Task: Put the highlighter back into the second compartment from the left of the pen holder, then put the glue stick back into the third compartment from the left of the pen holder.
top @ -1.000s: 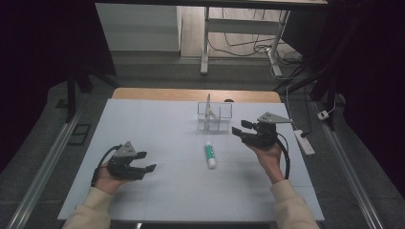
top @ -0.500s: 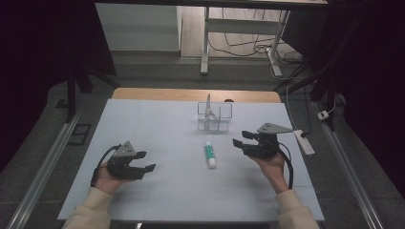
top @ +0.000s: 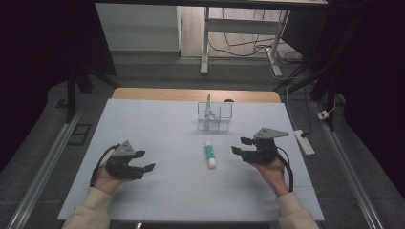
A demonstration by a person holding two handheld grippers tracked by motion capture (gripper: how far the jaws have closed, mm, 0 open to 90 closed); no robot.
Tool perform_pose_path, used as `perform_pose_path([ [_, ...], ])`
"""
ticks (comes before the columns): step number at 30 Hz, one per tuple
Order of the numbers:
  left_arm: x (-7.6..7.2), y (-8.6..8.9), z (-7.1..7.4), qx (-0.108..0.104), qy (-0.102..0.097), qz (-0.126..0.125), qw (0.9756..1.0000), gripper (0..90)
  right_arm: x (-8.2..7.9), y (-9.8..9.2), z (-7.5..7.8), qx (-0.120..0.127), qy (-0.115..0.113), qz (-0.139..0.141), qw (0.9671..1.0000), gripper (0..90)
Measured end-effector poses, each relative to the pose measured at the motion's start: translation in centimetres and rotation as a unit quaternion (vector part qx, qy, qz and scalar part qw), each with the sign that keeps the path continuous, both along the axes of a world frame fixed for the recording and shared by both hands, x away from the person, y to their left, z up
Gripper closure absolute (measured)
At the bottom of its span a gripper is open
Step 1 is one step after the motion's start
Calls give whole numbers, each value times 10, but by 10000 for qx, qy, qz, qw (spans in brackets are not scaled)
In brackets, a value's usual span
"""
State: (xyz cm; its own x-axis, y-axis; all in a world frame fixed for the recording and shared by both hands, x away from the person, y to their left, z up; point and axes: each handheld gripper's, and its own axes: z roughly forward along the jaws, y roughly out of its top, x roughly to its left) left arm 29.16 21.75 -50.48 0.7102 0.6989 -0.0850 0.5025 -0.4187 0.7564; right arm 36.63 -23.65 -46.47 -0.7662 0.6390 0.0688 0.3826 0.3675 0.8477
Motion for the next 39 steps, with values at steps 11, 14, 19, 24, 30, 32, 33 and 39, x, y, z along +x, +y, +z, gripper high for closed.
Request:
perform_pose_path([
  [11,0,-1,0,25,3,-21,10000,308,-3,10,-2,-232,156,184,9994,403],
  [14,0,-1,0,31,9,-28,10000,308,-4,14,-2,-316,215,235,9990,401],
  [19,0,-2,-1,49,20,-53,10000,308,-6,25,-3,-534,305,368,9974,400],
  [24,0,-2,-1,50,22,-63,10000,308,-9,41,-4,-690,419,508,9954,398],
  [30,0,-1,-1,52,34,-69,10000,307,-10,60,-8,-928,534,628,9923,394],
  [32,1,-1,-1,62,40,-64,10000,307,-10,66,-10,-1026,589,628,9910,393],
  [33,1,-1,-1,69,41,-63,9999,308,-9,69,-11,-1047,612,628,9906,392],
  [39,0,-2,-1,78,42,-66,9999,308,-6,84,-14,-1206,735,571,9883,387],
])
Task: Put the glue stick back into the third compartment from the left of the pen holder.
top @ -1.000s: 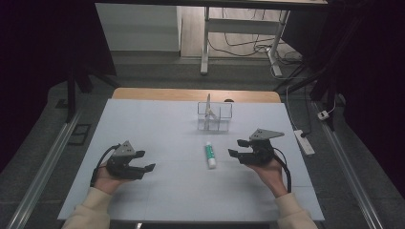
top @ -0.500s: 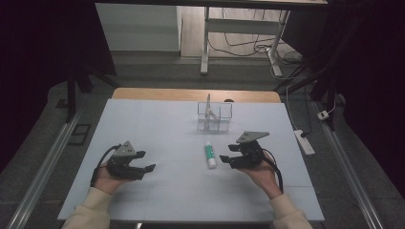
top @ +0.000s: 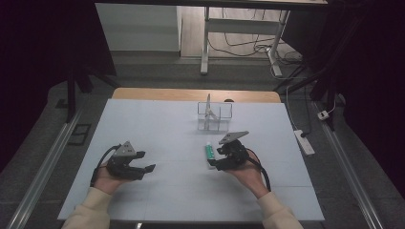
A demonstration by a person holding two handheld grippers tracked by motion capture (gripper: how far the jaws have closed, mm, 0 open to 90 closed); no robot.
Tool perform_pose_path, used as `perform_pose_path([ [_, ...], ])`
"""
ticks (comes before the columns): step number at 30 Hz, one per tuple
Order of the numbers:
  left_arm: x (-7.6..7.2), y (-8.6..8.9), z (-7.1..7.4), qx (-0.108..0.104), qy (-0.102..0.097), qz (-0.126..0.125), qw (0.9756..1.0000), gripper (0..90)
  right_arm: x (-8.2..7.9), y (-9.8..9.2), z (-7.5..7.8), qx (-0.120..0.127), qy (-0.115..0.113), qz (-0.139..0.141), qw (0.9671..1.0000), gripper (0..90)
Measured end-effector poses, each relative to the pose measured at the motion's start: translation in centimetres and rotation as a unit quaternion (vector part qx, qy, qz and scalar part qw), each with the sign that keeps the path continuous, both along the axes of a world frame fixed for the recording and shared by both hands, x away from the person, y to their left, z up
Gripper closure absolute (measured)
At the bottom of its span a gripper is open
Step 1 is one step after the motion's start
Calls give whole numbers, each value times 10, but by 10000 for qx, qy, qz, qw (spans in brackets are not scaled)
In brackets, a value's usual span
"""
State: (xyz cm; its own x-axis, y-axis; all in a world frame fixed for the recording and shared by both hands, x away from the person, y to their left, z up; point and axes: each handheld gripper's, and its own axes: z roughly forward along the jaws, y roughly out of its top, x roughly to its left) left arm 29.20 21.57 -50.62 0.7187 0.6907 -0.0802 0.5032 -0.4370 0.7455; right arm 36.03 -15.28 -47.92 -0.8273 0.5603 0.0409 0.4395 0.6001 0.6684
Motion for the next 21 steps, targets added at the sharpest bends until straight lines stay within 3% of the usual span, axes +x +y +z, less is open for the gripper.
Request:
perform_pose_path([
  [14,0,0,-1,26,5,-12,10000,308,21,19,-14,-425,150,-422,9981,379],
  [21,1,1,-2,23,23,6,10000,307,31,28,-24,-666,306,-643,9952,386],
])
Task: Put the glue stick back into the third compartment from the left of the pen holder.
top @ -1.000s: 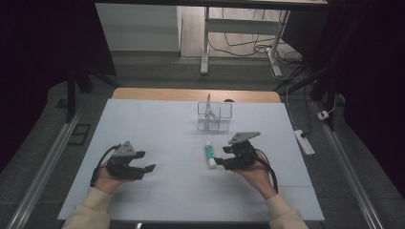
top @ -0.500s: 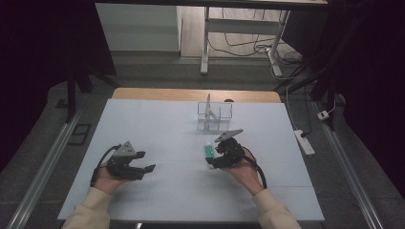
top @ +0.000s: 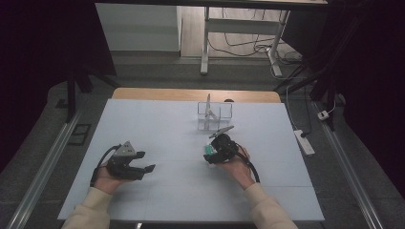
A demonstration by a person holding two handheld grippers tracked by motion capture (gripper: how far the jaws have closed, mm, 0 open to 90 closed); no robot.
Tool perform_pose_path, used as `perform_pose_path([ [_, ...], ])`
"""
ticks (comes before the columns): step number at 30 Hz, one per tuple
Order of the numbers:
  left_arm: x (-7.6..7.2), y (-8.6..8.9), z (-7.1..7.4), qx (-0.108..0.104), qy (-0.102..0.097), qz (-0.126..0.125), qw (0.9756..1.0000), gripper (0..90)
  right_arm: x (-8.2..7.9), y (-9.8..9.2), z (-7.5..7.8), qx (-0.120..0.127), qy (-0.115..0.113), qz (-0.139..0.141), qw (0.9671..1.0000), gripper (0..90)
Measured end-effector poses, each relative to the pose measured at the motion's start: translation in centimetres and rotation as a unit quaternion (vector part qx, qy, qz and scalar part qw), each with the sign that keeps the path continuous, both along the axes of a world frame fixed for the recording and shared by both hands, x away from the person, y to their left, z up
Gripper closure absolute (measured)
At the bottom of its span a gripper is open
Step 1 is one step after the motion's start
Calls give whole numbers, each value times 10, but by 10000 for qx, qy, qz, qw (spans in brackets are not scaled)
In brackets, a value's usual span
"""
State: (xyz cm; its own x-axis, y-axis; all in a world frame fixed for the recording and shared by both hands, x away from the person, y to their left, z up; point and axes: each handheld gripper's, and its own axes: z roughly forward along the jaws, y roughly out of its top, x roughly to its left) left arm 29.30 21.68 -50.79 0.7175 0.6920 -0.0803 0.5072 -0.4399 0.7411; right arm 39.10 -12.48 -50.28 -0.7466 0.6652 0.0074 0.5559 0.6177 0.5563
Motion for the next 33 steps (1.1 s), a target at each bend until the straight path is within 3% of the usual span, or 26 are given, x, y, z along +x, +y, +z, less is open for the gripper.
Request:
perform_pose_path([
  [7,0,0,0,7,-1,-14,10000,308,5,7,-4,-136,177,-150,9996,450],
  [14,0,0,0,9,-10,-10,10000,307,6,9,-1,-361,142,-289,9988,636],
  [20,0,1,0,8,-18,-1,10000,307,6,6,-1,-319,171,-260,9990,651],
  [27,0,-1,0,32,-53,-1,10000,308,3,-9,5,113,153,-187,9996,652],
  [33,-3,-6,4,136,-231,-35,9996,313,-2,-23,13,520,214,48,9984,652],
])
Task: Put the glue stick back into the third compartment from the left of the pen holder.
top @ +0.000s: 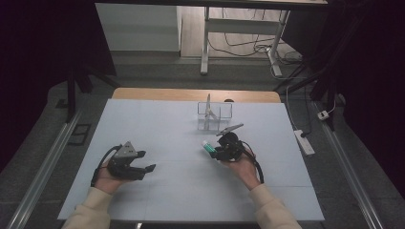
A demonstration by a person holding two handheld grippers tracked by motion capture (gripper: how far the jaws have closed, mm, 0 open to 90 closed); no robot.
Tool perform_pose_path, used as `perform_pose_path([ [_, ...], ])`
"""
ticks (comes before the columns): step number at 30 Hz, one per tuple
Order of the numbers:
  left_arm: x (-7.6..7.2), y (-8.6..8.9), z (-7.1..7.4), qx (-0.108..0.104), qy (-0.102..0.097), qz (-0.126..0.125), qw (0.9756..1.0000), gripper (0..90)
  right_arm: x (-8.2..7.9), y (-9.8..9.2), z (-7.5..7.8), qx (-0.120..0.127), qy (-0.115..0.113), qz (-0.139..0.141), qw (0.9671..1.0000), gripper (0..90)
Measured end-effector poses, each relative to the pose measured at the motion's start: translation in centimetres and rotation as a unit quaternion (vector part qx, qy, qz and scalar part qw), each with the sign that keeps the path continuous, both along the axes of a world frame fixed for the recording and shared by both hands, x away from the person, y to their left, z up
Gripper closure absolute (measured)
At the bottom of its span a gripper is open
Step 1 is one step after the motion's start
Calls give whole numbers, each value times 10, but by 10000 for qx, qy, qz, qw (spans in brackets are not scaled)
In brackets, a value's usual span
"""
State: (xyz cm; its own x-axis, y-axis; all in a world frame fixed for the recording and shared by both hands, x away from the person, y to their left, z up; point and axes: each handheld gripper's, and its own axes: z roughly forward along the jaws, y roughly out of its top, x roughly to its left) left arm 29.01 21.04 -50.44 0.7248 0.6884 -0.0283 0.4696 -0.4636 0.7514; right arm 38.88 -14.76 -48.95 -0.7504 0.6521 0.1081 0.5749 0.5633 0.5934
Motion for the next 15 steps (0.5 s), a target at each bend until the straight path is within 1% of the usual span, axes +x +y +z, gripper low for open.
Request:
perform_pose_path([
  [2,-1,-4,2,45,-74,-53,9999,317,-3,-3,2,127,25,110,9999,652],
  [6,-4,-14,8,209,-271,-163,9993,318,-10,-4,5,302,77,387,9988,652],
  [11,-7,-31,13,399,-493,-354,9974,314,-20,-1,7,394,102,644,9971,652],
  [15,-7,-44,17,501,-621,-470,9957,311,-26,2,9,472,149,816,9954,652],
])
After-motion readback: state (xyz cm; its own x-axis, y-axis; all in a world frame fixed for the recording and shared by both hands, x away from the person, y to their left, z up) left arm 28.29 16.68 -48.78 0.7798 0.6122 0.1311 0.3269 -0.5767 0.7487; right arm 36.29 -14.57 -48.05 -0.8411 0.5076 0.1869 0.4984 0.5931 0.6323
